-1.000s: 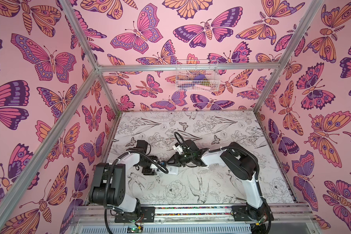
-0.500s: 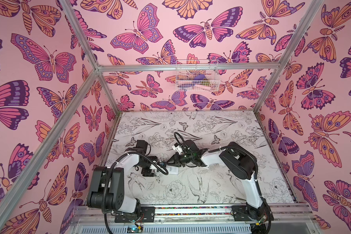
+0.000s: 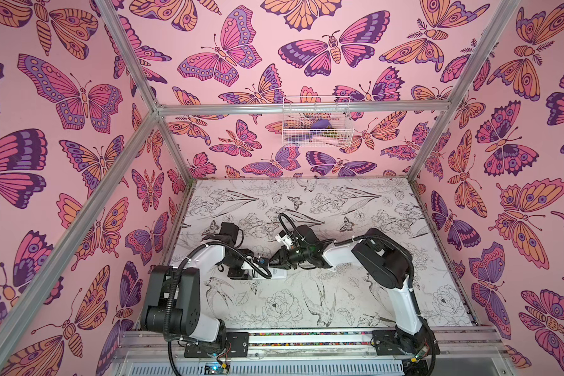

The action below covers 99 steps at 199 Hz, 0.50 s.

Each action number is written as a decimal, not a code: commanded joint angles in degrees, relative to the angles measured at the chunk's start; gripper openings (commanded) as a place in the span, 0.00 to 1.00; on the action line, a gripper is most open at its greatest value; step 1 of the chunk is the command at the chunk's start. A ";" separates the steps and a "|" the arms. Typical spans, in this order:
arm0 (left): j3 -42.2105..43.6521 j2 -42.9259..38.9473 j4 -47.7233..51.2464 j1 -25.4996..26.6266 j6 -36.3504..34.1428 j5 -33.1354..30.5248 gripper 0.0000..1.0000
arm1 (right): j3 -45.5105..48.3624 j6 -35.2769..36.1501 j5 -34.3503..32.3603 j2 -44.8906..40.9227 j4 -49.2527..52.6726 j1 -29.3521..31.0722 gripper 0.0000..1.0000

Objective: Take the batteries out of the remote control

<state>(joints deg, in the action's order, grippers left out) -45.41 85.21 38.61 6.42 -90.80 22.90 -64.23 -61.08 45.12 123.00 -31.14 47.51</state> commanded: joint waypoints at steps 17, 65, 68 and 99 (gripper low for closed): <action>-0.39 1.26 2.12 0.57 -0.34 0.18 0.58 | 0.10 0.87 1.81 -0.13 -3.80 0.75 0.00; -0.14 1.88 2.20 0.53 -0.44 -1.96 0.46 | 0.30 1.49 2.75 -0.18 -4.48 0.97 0.00; -0.08 1.93 2.14 0.54 -0.50 -2.05 0.46 | 0.23 1.51 2.73 -0.07 -4.32 0.93 0.00; 0.13 1.30 2.43 0.59 -0.49 -2.73 0.37 | 0.54 1.51 2.60 -0.05 -4.59 0.92 0.00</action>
<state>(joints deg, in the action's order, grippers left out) -45.45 86.48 39.33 6.79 -90.80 20.99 -64.10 -60.16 46.96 123.00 -33.34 47.90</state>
